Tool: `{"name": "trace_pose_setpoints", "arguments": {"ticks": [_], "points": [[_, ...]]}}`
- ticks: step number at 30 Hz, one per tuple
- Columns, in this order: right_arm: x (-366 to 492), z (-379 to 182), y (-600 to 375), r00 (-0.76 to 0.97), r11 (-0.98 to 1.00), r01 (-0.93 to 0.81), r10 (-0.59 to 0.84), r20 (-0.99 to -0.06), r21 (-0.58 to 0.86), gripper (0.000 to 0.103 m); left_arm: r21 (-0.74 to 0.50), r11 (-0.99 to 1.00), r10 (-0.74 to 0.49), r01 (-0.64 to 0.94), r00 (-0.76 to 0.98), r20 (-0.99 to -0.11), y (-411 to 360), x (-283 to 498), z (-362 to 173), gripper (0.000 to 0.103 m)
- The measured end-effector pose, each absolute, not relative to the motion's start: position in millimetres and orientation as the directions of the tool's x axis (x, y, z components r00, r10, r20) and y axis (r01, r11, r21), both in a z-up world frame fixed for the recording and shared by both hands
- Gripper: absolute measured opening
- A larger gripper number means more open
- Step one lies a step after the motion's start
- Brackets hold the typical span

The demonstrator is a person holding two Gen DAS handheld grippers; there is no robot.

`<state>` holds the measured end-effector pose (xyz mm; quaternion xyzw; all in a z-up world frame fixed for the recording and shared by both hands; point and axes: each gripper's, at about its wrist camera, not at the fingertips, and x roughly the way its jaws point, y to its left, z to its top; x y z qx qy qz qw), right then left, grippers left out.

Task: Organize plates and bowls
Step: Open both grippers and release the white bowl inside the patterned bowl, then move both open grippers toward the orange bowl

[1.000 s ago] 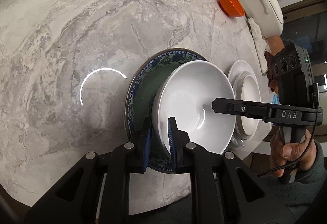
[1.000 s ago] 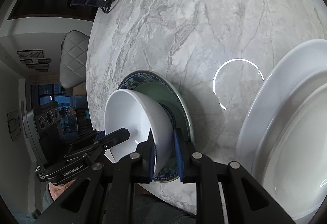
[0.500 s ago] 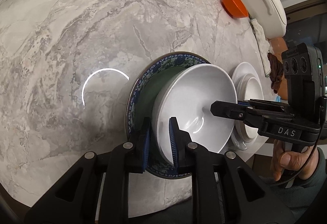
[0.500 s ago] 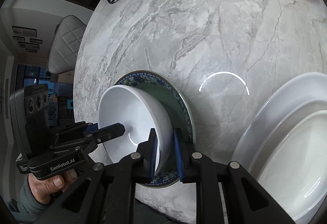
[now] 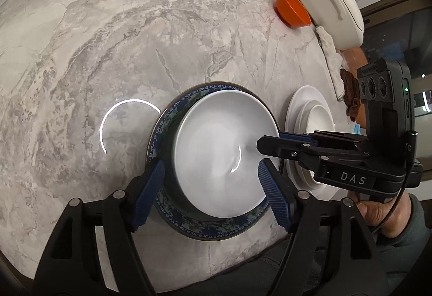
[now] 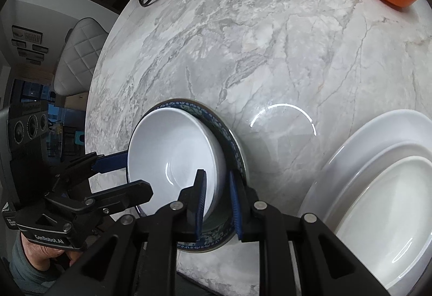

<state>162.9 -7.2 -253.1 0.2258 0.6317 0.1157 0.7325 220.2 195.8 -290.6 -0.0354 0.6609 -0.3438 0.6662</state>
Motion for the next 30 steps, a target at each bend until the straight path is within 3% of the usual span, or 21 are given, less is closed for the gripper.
{"name": "trace_pose_setpoints", "arguments": {"ticks": [5,8,12,14,16,19,23,26,30], "points": [[162.2,-252.7,-6.4,0.181,0.873,0.123,0.447,-0.876,0.472,0.020,-0.498,0.760,-0.507,0.418,-0.099,-0.856,201.7,220.3,-284.3,0.071],[161.7,-251.8,-4.8,0.186,0.869,0.126,0.452,-0.872,0.478,0.028,-0.496,0.763,-0.512,0.415,-0.081,-0.855,208.6,220.2,-277.7,0.072],[160.3,-244.9,4.2,0.195,0.866,0.100,0.466,-0.863,0.490,0.064,-0.510,0.770,-0.540,0.384,-0.033,-0.841,222.5,224.1,-266.9,0.078],[157.3,-236.1,8.0,0.224,0.866,0.085,0.465,-0.856,0.493,0.079,-0.517,0.776,-0.557,0.361,0.007,-0.831,231.7,227.8,-261.2,0.095],[153.0,-224.4,8.2,0.269,0.869,0.078,0.453,-0.850,0.488,0.091,-0.511,0.783,-0.560,0.354,0.046,-0.827,237.0,231.2,-255.4,0.102],[146.6,-208.2,1.2,0.330,0.864,0.074,0.450,-0.830,0.498,0.097,-0.493,0.800,-0.549,0.342,0.086,-0.832,242.4,239.0,-252.0,0.102],[138.1,-194.6,-21.1,0.400,0.845,0.106,0.447,-0.800,0.525,0.097,-0.494,0.797,-0.565,0.348,0.139,-0.813,243.9,251.3,-243.6,0.102],[130.3,-185.9,-56.4,0.482,0.780,0.149,0.479,-0.733,0.608,0.097,-0.484,0.788,-0.577,0.382,0.182,-0.796,234.8,263.8,-230.2,0.102],[125.8,-181.1,-127.6,0.583,0.680,0.221,0.483,-0.654,0.699,0.097,-0.524,0.770,-0.595,0.364,0.114,-0.796,210.3,296.6,-220.3,0.102]]}}
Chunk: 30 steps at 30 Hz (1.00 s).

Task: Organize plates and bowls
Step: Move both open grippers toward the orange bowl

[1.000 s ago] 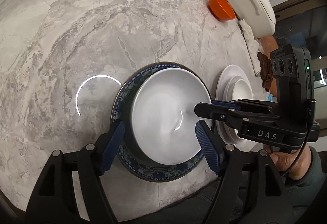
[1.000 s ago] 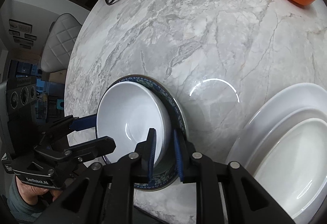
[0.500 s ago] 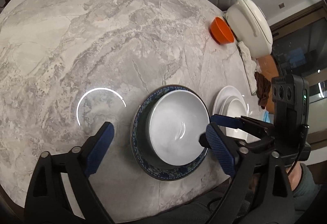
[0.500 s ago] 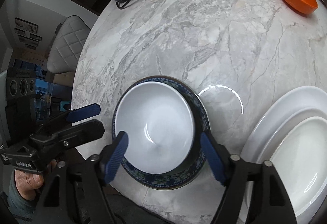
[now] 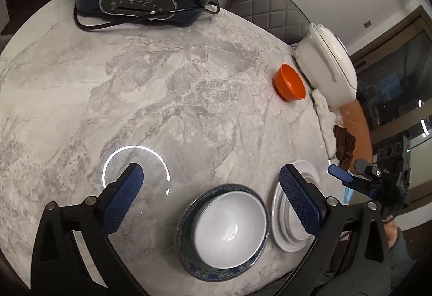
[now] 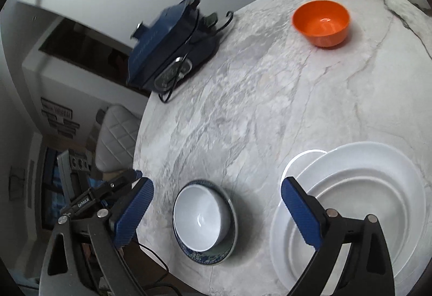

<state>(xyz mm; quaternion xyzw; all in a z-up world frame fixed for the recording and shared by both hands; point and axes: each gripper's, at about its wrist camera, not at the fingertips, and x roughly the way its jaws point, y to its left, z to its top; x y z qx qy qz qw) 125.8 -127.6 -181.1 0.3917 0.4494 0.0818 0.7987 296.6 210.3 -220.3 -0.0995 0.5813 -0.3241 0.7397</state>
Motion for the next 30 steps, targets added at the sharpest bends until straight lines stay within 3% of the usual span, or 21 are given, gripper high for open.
{"name": "trace_pose_setpoints", "arguments": {"ticks": [7,11,21,24,28,30], "points": [[148.2,-195.6,-275.0,0.664,0.518,0.288,0.498,-0.557,0.806,0.089,-0.475,0.765,-0.529,0.435,0.004,-0.849,110.3,369.7,-218.5,0.102],[182.9,-208.9,-334.0,0.661,0.496,0.297,0.510,-0.551,0.816,0.088,-0.466,0.739,-0.512,0.486,-0.044,-0.858,35.5,408.0,-230.6,0.101],[263.2,-261.1,-371.5,0.563,0.498,0.311,0.589,-0.579,0.809,0.076,-0.492,0.666,-0.505,0.561,-0.145,-0.851,-121.7,446.9,-286.2,0.100],[270.9,-271.0,-374.9,0.552,0.507,0.312,0.592,-0.588,0.803,0.076,-0.513,0.653,-0.510,0.558,-0.177,-0.842,-143.8,453.3,-300.9,0.092],[276.1,-285.5,-384.5,0.553,0.485,0.336,0.593,-0.586,0.807,0.076,-0.520,0.647,-0.504,0.557,-0.199,-0.840,-160.5,459.8,-317.7,0.073],[278.9,-292.6,-386.5,0.542,0.467,0.349,0.607,-0.582,0.812,0.076,-0.522,0.646,-0.500,0.557,-0.207,-0.841,-167.3,461.9,-324.7,0.070]]}}
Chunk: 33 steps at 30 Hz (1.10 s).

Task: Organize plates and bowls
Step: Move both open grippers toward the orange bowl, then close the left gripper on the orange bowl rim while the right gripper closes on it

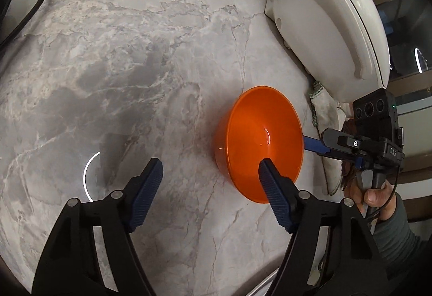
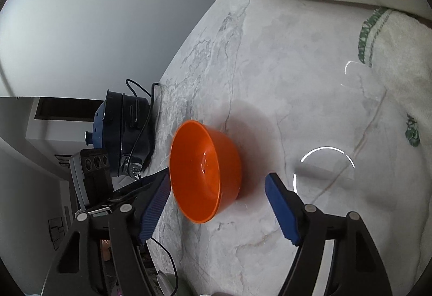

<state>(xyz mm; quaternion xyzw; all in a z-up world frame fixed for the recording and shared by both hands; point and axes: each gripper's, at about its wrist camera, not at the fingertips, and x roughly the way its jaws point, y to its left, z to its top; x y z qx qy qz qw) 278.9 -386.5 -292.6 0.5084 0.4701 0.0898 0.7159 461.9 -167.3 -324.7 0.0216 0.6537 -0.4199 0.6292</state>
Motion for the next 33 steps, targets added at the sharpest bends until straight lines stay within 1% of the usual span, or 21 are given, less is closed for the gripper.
{"name": "trace_pose_setpoints", "arguments": {"ticks": [3,5,7,9,11,12,15,20,22,23,25,26,27,29,33], "points": [[282.6,-300.5,-385.3,0.516,0.460,0.355,0.629,-0.581,0.814,0.072,-0.526,0.639,-0.502,0.561,-0.214,-0.838,-175.9,463.7,-331.2,0.067],[286.0,-303.1,-384.5,0.504,0.466,0.354,0.635,-0.585,0.811,0.069,-0.544,0.629,-0.513,0.555,-0.229,-0.827,-179.2,464.5,-334.9,0.059],[290.4,-305.8,-383.1,0.494,0.465,0.349,0.646,-0.582,0.813,0.068,-0.544,0.627,-0.510,0.557,-0.234,-0.828,-184.6,463.8,-338.6,0.056],[295.3,-308.5,-381.9,0.481,0.476,0.351,0.647,-0.591,0.807,0.064,-0.548,0.623,-0.507,0.558,-0.246,-0.826,-188.1,462.9,-343.2,0.048],[300.5,-311.7,-380.8,0.470,0.475,0.351,0.656,-0.591,0.807,0.060,-0.548,0.625,-0.497,0.557,-0.258,-0.829,-191.4,462.0,-347.8,0.033],[302.1,-312.7,-381.0,0.469,0.476,0.353,0.655,-0.593,0.805,0.058,-0.548,0.624,-0.494,0.558,-0.261,-0.829,-193.3,462.1,-349.9,0.030],[306.2,-315.4,-381.6,0.462,0.475,0.358,0.658,-0.594,0.804,0.055,-0.555,0.624,-0.501,0.550,-0.264,-0.824,-195.2,462.4,-353.3,0.030],[308.3,-317.1,-382.6,0.457,0.475,0.363,0.659,-0.597,0.802,0.055,-0.567,0.625,-0.513,0.536,-0.266,-0.816,-194.1,465.2,-356.2,0.030],[307.7,-317.6,-384.1,0.458,0.473,0.363,0.660,-0.596,0.803,0.053,-0.570,0.622,-0.510,0.537,-0.274,-0.815,-188.0,463.9,-355.0,0.030],[307.5,-318.2,-384.4,0.453,0.475,0.363,0.662,-0.597,0.802,0.052,-0.572,0.621,-0.513,0.536,-0.275,-0.813,-187.7,463.7,-355.5,0.030],[307.7,-319.7,-383.8,0.446,0.477,0.363,0.666,-0.598,0.801,0.041,-0.578,0.620,-0.518,0.531,-0.277,-0.809,-188.0,464.4,-355.8,0.030],[307.9,-320.7,-383.3,0.441,0.477,0.362,0.670,-0.597,0.801,0.037,-0.577,0.622,-0.517,0.530,-0.275,-0.811,-187.5,464.3,-355.6,0.030],[308.6,-321.6,-381.9,0.433,0.481,0.361,0.672,-0.601,0.799,0.028,-0.578,0.621,-0.518,0.529,-0.276,-0.810,-186.9,464.1,-355.3,0.029],[308.9,-322.1,-380.8,0.429,0.485,0.361,0.672,-0.604,0.797,0.026,-0.590,0.610,-0.527,0.529,-0.285,-0.801,-187.2,462.9,-354.9,0.018],[309.4,-322.3,-380.6,0.427,0.486,0.359,0.673,-0.604,0.796,0.025,-0.579,0.606,-0.515,0.546,-0.286,-0.808,-192.9,459.8,-352.7,0.017]]}}
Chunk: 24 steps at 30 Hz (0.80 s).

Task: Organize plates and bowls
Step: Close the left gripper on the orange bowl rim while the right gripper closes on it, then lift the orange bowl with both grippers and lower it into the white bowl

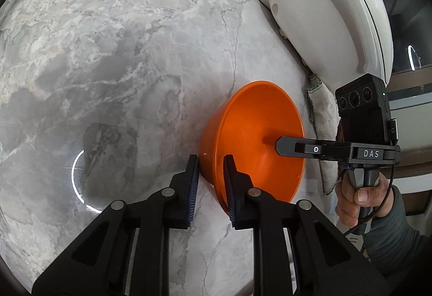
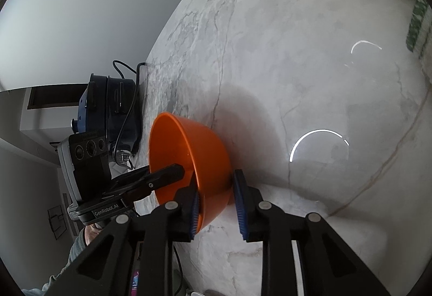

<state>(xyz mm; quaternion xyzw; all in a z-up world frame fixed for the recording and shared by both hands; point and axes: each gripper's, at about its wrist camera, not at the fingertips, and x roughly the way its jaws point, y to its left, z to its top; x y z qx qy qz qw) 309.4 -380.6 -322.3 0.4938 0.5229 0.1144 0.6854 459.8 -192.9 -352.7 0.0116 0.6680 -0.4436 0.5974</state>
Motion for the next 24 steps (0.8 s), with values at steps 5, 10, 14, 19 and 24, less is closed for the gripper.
{"name": "trace_pose_setpoints", "arguments": {"ticks": [5,10,14,19,24], "points": [[308.1,-319.7,-379.7,0.428,0.482,0.363,0.674,-0.602,0.798,0.025,-0.585,0.608,-0.520,0.536,-0.289,-0.804,-191.5,460.8,-351.5,0.017],[307.0,-313.6,-378.2,0.429,0.485,0.362,0.671,-0.604,0.796,0.025,-0.582,0.613,-0.518,0.535,-0.284,-0.807,-188.4,459.1,-345.7,0.017],[306.0,-303.6,-372.1,0.427,0.494,0.355,0.669,-0.608,0.793,0.025,-0.581,0.616,-0.523,0.532,-0.275,-0.807,-180.3,457.0,-336.2,0.017],[301.9,-286.2,-358.1,0.426,0.505,0.336,0.671,-0.607,0.795,0.025,-0.578,0.622,-0.535,0.528,-0.252,-0.806,-161.5,450.2,-317.7,0.017],[296.5,-268.2,-335.2,0.415,0.524,0.305,0.678,-0.606,0.795,0.025,-0.568,0.633,-0.541,0.526,-0.224,-0.811,-132.2,439.0,-299.5,0.017]]}}
